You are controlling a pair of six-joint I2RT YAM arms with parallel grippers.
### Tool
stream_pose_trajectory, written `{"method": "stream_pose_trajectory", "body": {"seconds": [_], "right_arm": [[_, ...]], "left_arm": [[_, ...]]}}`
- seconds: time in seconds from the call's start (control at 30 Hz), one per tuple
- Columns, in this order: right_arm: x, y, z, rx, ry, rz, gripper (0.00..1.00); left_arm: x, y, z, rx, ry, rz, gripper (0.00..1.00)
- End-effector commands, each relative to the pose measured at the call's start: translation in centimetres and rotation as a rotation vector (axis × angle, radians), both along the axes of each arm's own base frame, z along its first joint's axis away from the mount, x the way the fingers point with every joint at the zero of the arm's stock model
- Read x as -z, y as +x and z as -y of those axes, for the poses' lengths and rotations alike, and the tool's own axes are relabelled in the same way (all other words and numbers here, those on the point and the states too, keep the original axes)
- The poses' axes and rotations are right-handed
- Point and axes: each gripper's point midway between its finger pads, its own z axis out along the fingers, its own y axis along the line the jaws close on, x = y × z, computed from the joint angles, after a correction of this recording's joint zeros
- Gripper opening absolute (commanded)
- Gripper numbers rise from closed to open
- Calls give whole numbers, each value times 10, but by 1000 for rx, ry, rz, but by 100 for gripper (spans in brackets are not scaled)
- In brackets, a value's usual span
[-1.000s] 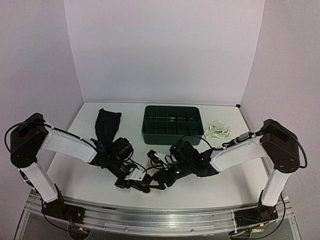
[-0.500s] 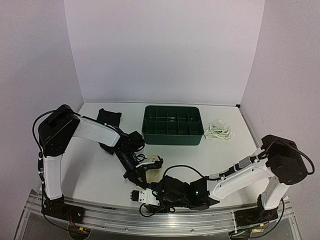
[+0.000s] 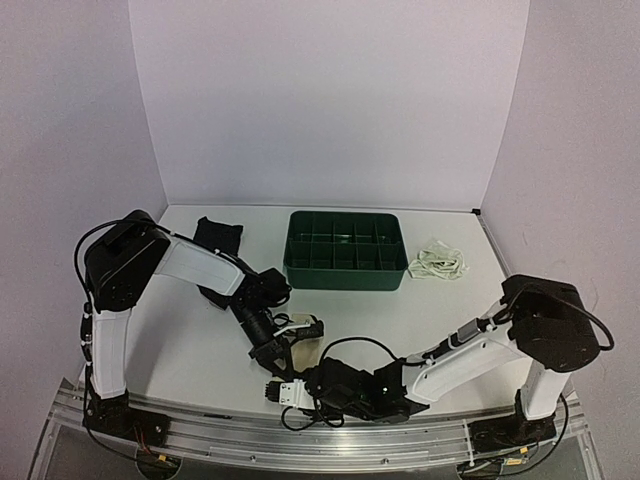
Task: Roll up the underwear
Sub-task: Roll the underwear to the center of the board.
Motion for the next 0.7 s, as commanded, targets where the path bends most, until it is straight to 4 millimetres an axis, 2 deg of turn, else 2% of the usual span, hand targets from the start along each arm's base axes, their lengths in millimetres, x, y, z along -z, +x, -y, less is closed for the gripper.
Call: {"method": "stream_pose_trajectory", "body": {"seconds": [0.0,0.27,0.33,0.4,0.5,0.57,0.63,0.67], "right_arm": [[11,6,0,51,-6,1,40],[23,16,15,145,-3,-33,38],[28,18,14,151,-8,-48,34],[31,17,12,147,-15,-58,24],[33,15,11,144,-20,-71,2],[30,13,10,135,-15,-86,0],[26,7,9,130,3,-127,0],[22,5,9,138,14,-159,0]], "left_arm": [[-6,3,8,-24,-21,-40,0],[-5,3,8,-16,-30,-36,0],[-4,3,8,-16,-29,-36,0],[-4,3,7,-15,-30,-36,0],[-5,2,7,-14,-32,-34,0],[-5,3,7,-14,-31,-32,0],[-6,5,5,-18,-24,-16,17],[-9,8,3,-22,-30,4,32]]}}
